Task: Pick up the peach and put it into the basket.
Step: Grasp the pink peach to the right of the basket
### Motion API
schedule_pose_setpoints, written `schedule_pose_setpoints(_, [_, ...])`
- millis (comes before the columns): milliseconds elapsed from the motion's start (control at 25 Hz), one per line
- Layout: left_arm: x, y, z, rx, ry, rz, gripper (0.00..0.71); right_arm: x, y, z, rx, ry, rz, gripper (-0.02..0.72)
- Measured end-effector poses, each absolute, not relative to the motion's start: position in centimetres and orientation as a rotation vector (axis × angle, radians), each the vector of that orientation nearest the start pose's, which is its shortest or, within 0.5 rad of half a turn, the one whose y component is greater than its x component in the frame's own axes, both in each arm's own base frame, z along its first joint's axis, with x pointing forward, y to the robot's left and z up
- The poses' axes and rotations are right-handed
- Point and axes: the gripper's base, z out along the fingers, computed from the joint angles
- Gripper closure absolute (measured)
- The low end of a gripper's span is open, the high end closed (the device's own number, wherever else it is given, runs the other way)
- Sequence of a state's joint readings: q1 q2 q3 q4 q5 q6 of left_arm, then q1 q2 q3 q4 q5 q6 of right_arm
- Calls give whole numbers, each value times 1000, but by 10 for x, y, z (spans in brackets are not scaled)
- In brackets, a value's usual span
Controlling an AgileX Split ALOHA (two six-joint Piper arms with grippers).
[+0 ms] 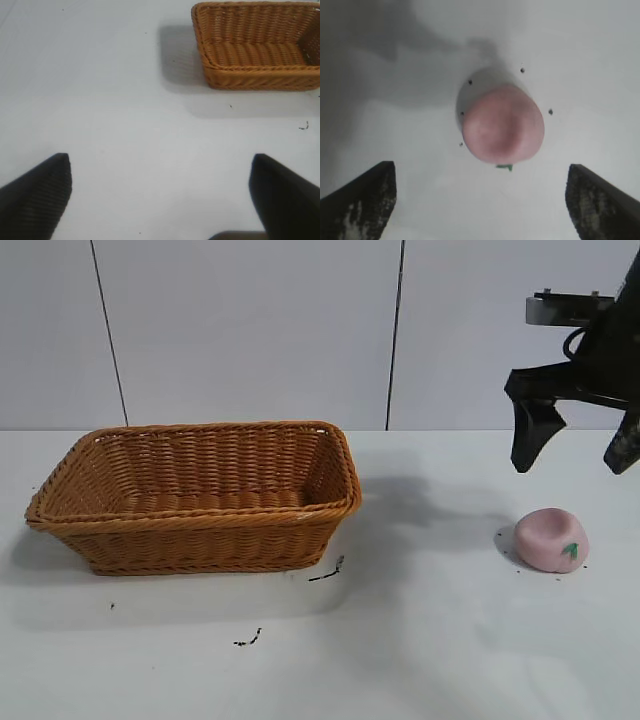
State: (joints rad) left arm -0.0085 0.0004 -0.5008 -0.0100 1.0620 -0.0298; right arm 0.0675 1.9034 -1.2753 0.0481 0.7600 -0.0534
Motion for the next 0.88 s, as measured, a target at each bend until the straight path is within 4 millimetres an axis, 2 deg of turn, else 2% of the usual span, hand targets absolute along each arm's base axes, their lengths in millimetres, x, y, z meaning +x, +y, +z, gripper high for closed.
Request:
schedule_pose_setpoints(440, [-5,-1,277,-21,2045,-36,17,393,28,126,-109,2913,38,70])
schedule_pose_setpoints(880, [-5,-1,277,-21,2045,-36,17,395,28,107,-95,2936,38,72])
